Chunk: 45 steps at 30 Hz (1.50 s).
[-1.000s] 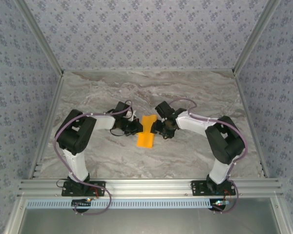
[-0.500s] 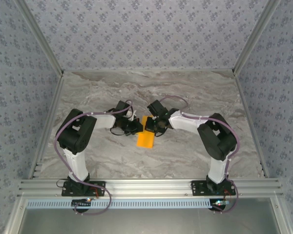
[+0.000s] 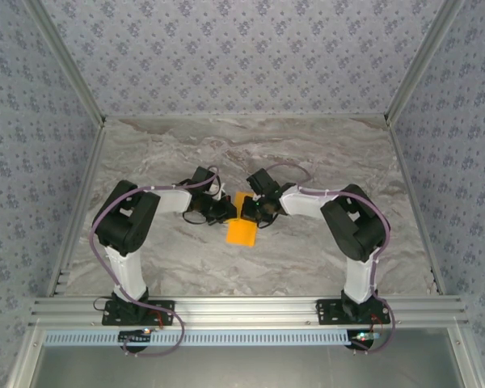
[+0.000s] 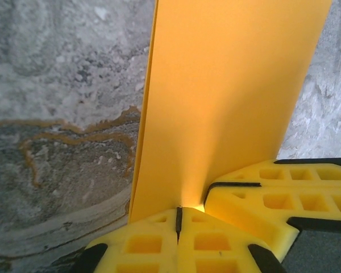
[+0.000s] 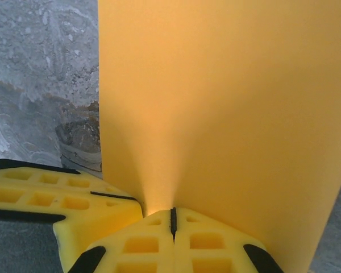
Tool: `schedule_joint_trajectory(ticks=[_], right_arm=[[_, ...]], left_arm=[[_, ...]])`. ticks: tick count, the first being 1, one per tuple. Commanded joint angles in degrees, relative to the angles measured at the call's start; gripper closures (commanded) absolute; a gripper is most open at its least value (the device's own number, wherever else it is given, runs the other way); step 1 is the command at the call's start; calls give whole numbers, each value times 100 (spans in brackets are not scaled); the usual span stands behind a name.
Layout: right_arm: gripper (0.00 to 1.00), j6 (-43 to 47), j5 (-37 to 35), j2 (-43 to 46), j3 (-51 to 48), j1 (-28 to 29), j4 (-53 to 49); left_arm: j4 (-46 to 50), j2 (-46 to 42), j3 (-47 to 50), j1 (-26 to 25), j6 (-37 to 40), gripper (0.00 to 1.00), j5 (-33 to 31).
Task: Fold a paper plane with a square sheet of paper (pick it up from the middle)
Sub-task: Fold the square sheet of paper in half at the center of the table.
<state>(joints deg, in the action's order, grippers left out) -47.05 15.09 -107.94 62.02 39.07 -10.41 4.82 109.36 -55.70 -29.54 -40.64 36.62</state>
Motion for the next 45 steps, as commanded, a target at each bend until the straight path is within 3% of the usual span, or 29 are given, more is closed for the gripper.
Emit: schedule_joint_trajectory(ticks=[1,8,14,20,25,36,40,45], right_arm=[[100,287,-98,137,-536,-239,-329],[100,457,82,806,-1513,-737,43],[100,520,63,1442,-1321,-698,137],[100,454,446,516,-449,-401,456],[100,350,720,-78,-319,-480,956],[100,593,477,525,-1472,-1492,1433],[100,661,539,759,-1269,-1324,1596],[100,756,867,305,-734,-717,1732]], left_arm=[[1214,731,483,-17,-179,100,-1537],[1173,771,688,53,-148,100,-1746],[1144,765,704,58,-79,100,-1676],[1153,814,691,61,-77,100,-1649],[1212,806,692,62,-14,100,-1669],[1223,886,796,66,36,100,-1702],[1188,913,798,71,6,100,-1659],[1205,923,763,70,6,100,-1665]])
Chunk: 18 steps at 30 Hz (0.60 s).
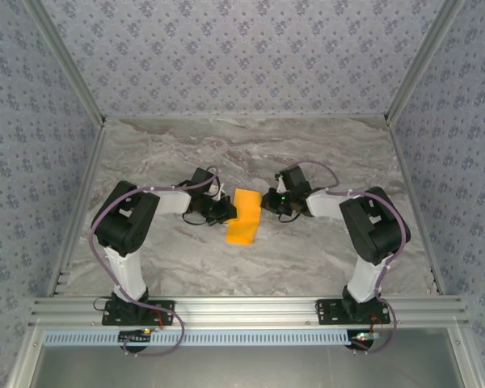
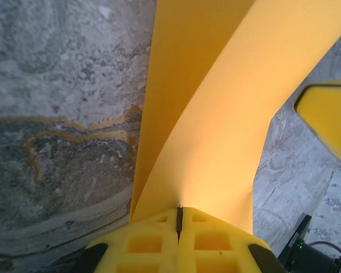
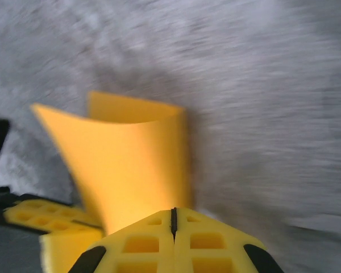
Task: Fold a paper plane with a square sheet of paper (pick it up from the middle)
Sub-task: Fold the square sheet of paper in half at the center of the table.
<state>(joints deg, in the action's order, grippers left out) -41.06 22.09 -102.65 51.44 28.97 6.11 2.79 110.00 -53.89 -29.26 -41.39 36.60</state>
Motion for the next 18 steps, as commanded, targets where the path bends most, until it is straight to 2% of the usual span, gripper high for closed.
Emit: schedule_joint_trajectory(ticks=[1,8,15,18], right_arm=[[100,127,202,-358,402,341,105],[100,-115,245,-933,519,109,399],[100,125,-192,-686,150,-815,483],[100,251,-205,-585,295,-870,254]], left_arm=[[1409,872,573,42,78,100,-1656],[1452,872,568,37,89,100,-1673],[1391,894,612,34,129,100,-1629],[1391,879,610,35,129,100,-1630]])
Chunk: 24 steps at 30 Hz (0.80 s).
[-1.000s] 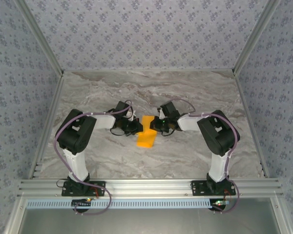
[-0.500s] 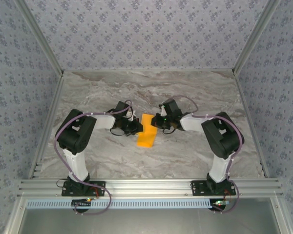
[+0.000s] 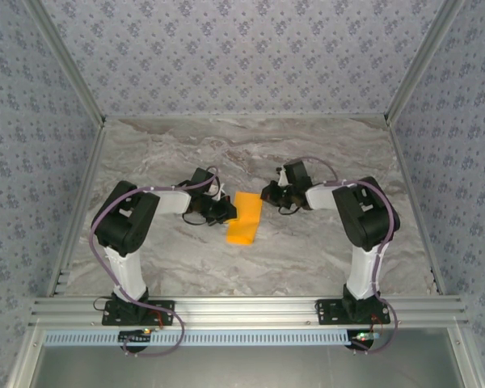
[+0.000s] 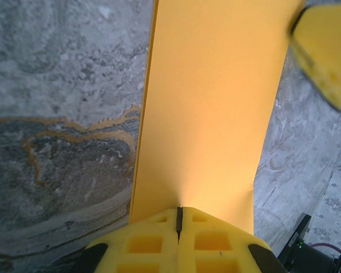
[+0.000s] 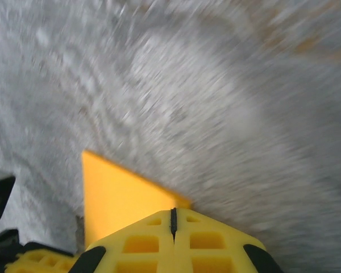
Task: Fold a paper plane with a square sheet of paper (pick it up from the middle)
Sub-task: Fold the square sheet of paper in half at the center of the table.
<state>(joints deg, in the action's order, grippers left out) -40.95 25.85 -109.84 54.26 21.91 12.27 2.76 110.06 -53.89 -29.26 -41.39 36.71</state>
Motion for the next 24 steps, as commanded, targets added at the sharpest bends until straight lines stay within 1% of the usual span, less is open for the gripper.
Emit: schedule_joint_trajectory(ticks=[1,4,7,10,13,16,18,21,24], right_arm=[[100,245,-557,212,23,-109,-373],[100,298,-543,472,54,216,-418],[100,222,-480,516,70,552,-420],[100,60,-394,333,79,758,-296],[100,-91,-276,-22,188,798,-269],[100,-227,-366,-205,228,683,-269],[100,-293,-508,-241,235,473,-263],[100,-278,-631,-298,252,-42,-234],[100,-290,-400,-265,298,-443,-187]], left_arm=[[1396,876,609,35,123,100,-1641],[1396,869,605,35,114,100,-1642],[1409,877,585,36,113,100,-1647],[1412,894,569,36,115,100,-1645],[1415,908,556,37,117,100,-1643],[1420,912,566,40,114,100,-1649],[1412,902,581,35,124,100,-1650],[1411,921,589,40,140,100,-1649],[1381,905,621,34,141,100,-1657]])
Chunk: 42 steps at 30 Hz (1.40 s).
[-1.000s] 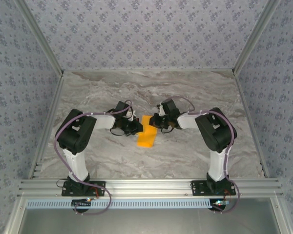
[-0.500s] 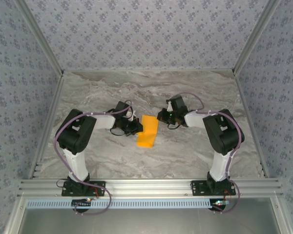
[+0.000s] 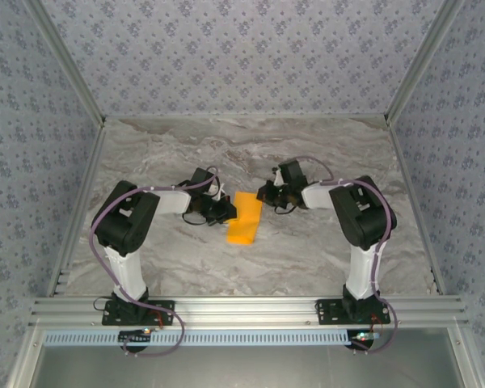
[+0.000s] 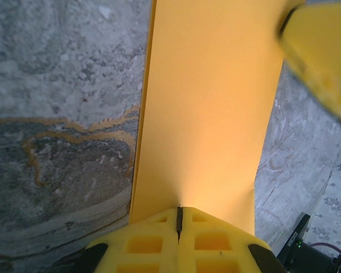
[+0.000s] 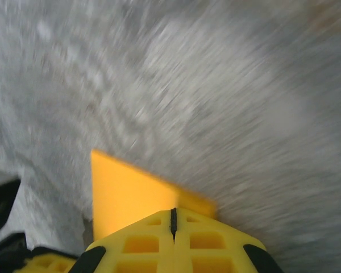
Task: Fold a paper plane with a square sheet of paper (pick it up from the middle)
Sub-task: Fold the square sheet of paper in half at the center of the table.
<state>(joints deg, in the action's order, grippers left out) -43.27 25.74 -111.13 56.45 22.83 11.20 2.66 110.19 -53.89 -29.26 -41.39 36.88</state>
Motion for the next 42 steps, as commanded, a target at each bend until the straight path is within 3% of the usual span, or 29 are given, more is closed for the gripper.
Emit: schedule_joint_trajectory(ticks=[1,9,15,23,30,35,42], right_arm=[[100,-20,-354,-53,92,-575,-116],[100,100,80,672,-379,295,-133],[100,-259,41,512,-520,1022,-13],[100,-222,-101,376,-1204,900,808],[100,56,-103,1203,-2057,118,1157],[100,371,-266,1852,-1600,620,267],[100,-79,-83,1001,-883,1373,220]], left_arm=[[1366,879,645,38,135,100,-1673],[1290,871,705,42,69,100,-1676],[1246,881,733,35,64,100,-1684],[1180,881,827,41,91,100,-1720],[1020,842,935,45,47,100,-1631],[991,838,933,44,43,100,-1605],[967,880,899,43,30,100,-1639]])
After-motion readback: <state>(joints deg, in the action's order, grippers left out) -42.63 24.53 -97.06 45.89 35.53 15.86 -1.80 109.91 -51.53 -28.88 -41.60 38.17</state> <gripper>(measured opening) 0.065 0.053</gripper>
